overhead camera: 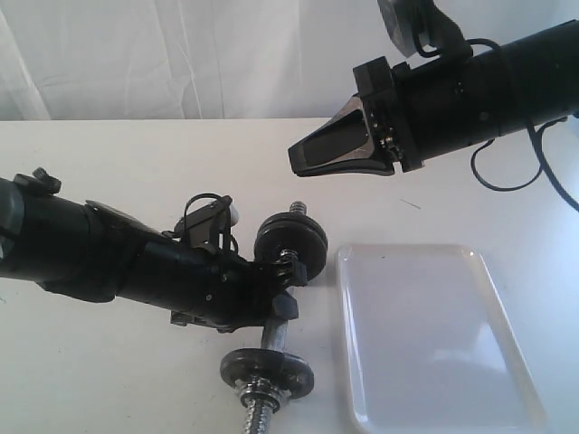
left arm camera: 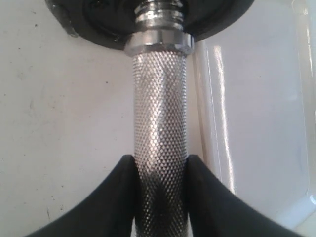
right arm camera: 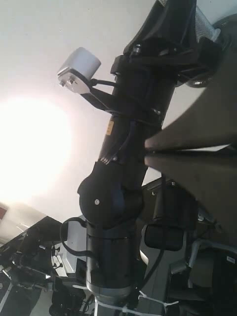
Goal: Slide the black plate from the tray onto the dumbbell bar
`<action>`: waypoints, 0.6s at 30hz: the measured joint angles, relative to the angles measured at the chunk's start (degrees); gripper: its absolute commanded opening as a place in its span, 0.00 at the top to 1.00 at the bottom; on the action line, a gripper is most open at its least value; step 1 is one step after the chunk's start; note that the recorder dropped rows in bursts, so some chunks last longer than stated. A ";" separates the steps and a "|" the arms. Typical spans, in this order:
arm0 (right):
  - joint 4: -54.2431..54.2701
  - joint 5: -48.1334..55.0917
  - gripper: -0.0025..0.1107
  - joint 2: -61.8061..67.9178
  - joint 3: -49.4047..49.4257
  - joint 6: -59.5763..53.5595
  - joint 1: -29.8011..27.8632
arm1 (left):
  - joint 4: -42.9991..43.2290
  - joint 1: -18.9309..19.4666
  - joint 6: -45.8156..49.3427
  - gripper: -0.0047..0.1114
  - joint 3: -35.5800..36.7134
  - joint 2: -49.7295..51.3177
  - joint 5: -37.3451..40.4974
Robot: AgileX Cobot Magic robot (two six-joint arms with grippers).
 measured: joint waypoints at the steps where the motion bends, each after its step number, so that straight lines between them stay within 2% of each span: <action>1: 0.00 0.00 0.97 0.00 0.00 0.00 0.00 | 0.11 0.00 0.00 0.96 0.00 0.00 0.00; 18: 0.00 0.00 0.97 0.00 0.00 0.00 0.00 | -0.32 0.00 0.13 0.96 0.00 0.46 0.55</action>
